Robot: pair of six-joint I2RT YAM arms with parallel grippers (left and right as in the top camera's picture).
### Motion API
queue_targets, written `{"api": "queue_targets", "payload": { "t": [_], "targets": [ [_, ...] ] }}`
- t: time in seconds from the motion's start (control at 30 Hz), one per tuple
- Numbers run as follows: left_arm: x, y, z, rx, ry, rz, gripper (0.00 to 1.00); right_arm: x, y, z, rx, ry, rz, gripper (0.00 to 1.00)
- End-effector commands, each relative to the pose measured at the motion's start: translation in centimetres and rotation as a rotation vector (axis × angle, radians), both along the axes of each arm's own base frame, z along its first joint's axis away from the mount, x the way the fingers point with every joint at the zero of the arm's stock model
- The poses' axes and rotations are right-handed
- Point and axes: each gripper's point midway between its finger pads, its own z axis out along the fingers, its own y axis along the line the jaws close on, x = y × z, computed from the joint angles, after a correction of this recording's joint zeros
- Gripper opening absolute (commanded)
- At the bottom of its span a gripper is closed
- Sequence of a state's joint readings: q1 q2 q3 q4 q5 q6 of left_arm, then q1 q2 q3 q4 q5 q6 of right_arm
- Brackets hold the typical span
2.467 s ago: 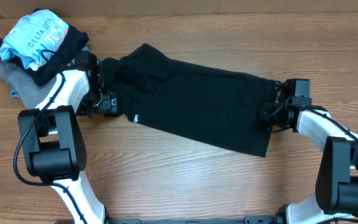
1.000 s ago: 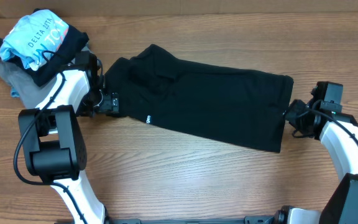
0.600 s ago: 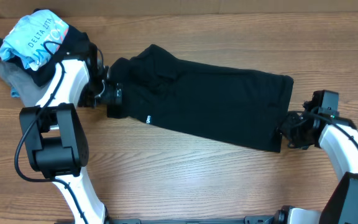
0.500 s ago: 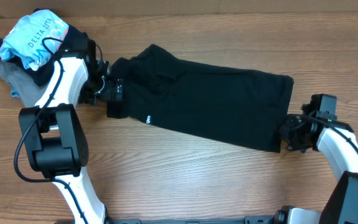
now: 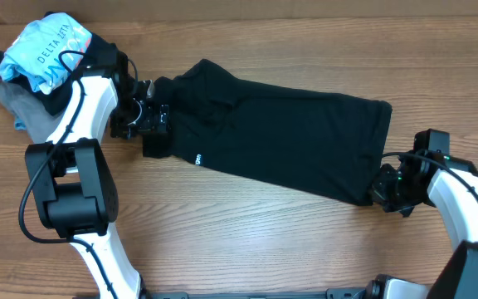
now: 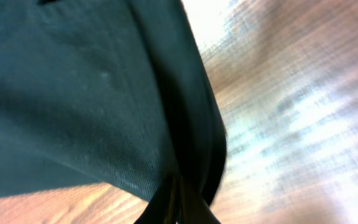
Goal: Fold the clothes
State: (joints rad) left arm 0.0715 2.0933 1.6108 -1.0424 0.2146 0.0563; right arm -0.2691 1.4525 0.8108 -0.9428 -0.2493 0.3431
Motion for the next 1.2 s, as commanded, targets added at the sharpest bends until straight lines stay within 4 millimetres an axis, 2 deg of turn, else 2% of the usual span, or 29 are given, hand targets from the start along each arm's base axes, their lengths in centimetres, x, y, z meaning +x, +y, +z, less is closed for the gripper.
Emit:
{"api": "queue_targets", "payload": {
  "t": [0.0,0.13,0.17,0.2,0.23,0.27,0.3,0.4,0.5,0.63,0.73,0.8,0.93,1.17],
  "targets": [
    [0.7,-0.9,0.3,-0.02,-0.027,-0.034,0.98,-0.3,-0.9,1.2,-0.049,0.007,-0.015,0.04],
    [1.1,-1.5,0.3,-0.019,-0.043,-0.049,0.98,-1.4,-1.9,0.5,-0.108,0.06,-0.058,0.04],
    [1.1,-1.7,0.3,-0.019,-0.046,-0.055,0.99,-1.3,-2.2,0.4,-0.124,0.055,-0.062,0.15],
    [1.1,-1.9,0.3,-0.019,-0.048,-0.066,0.99,-1.1,-2.5,0.4,-0.139,0.049,-0.063,0.4],
    [1.1,-2.1,0.3,-0.018,-0.05,-0.082,1.0,-0.8,-2.8,0.4,-0.155,0.039,-0.065,0.54],
    [1.1,-2.3,0.3,-0.017,-0.052,-0.099,1.0,-0.4,-3.2,0.4,-0.177,0.024,-0.068,0.55],
    [1.1,-2.5,0.3,-0.016,-0.054,-0.113,1.0,0.0,-3.6,0.4,-0.192,0.006,-0.071,0.54],
    [1.0,-2.7,0.3,-0.014,-0.055,-0.129,1.0,2.0,-4.2,0.8,-0.203,-0.077,-0.085,0.45],
    [1.1,-2.7,0.3,-0.014,-0.059,-0.13,1.0,5.0,-3.4,1.6,-0.137,-0.22,-0.033,0.4],
    [1.6,-2.7,0.4,-0.013,-0.078,-0.13,1.0,7.2,-3.3,1.9,-0.128,-0.304,-0.02,0.36],
    [1.6,-2.8,0.4,-0.014,-0.079,-0.131,1.0,8.0,-3.2,0.8,-0.125,-0.303,-0.01,0.36],
    [1.6,-2.8,0.4,-0.013,-0.079,-0.131,1.0,9.0,-3.2,-0.7,-0.115,-0.304,-0.005,0.37],
    [1.6,-2.8,0.4,-0.013,-0.078,-0.131,1.0,10.2,-2.3,-1.5,-0.05,-0.336,0.011,0.36],
    [1.5,-2.8,0.3,-0.014,-0.075,-0.131,0.99,10.0,-2.1,-2.5,-0.034,-0.306,0.011,0.33]
  ]
}}
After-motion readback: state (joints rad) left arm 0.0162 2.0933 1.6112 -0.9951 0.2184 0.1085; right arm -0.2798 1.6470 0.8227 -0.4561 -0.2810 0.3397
